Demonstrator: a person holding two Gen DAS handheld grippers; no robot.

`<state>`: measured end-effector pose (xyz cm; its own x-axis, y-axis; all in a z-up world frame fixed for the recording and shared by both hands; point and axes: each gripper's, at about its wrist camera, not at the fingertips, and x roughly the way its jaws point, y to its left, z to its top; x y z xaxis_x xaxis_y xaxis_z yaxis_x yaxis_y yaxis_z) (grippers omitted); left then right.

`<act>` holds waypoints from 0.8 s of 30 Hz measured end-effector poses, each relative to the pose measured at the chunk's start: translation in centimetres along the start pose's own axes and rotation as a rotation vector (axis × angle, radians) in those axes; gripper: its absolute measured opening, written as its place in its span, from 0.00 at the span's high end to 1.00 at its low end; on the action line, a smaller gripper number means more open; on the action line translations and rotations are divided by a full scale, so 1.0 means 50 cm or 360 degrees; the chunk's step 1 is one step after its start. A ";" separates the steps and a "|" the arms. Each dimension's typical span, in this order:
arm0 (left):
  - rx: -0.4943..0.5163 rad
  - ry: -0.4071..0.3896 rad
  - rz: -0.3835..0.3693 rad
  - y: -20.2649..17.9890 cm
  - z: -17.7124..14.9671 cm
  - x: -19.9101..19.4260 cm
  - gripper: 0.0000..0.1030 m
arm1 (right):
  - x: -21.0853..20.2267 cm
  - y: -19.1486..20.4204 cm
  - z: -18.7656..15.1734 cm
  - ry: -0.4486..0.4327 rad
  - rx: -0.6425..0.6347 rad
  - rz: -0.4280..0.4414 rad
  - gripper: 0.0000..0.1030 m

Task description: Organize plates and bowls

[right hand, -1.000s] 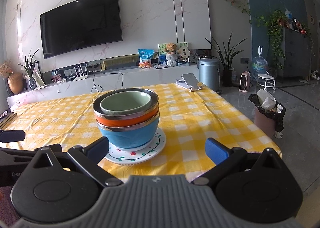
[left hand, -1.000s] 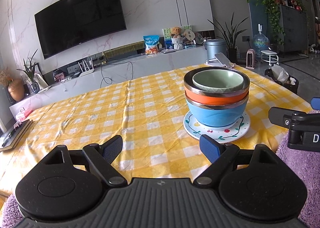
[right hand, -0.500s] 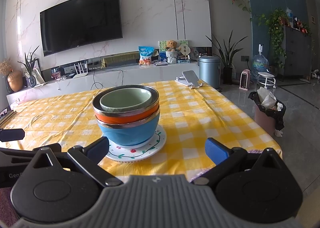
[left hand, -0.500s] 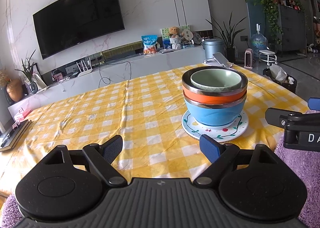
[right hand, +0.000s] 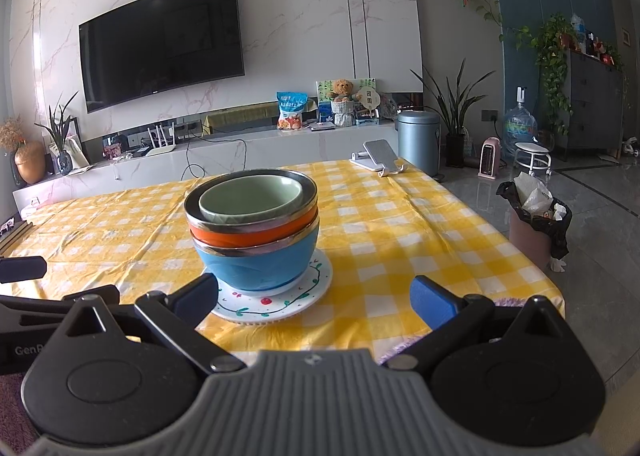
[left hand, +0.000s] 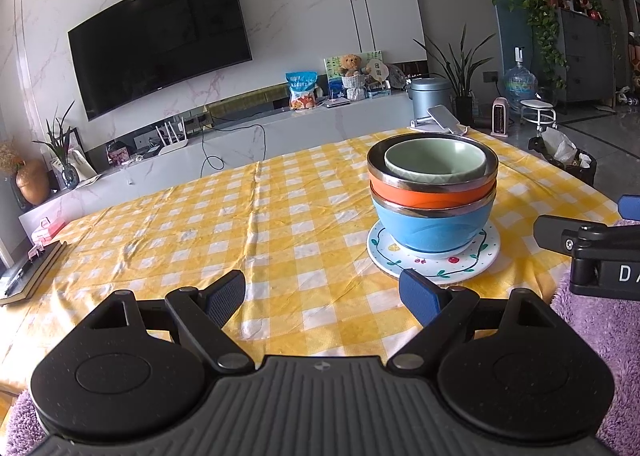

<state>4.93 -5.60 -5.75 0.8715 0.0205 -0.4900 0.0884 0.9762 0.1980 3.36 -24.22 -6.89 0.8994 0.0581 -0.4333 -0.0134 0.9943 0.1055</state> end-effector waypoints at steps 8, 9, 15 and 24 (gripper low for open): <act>0.0002 0.0000 0.0008 0.002 0.000 -0.001 0.02 | 0.000 0.000 0.000 0.0001 0.0001 0.0000 0.03; 0.0004 0.0000 0.0009 0.002 0.001 -0.001 0.02 | 0.000 0.000 0.001 0.0001 0.0001 0.0000 0.03; 0.0004 0.0001 0.0010 0.001 0.001 -0.002 0.02 | -0.001 0.000 0.001 0.0002 0.0001 0.0000 0.03; 0.0004 -0.0001 0.0014 0.002 0.001 -0.002 0.02 | -0.001 -0.001 0.002 0.0002 0.0002 -0.0001 0.03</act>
<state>4.88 -5.52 -5.64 0.8724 0.0288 -0.4879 0.0821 0.9754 0.2045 3.35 -24.26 -6.80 0.8988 0.0579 -0.4346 -0.0126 0.9942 0.1064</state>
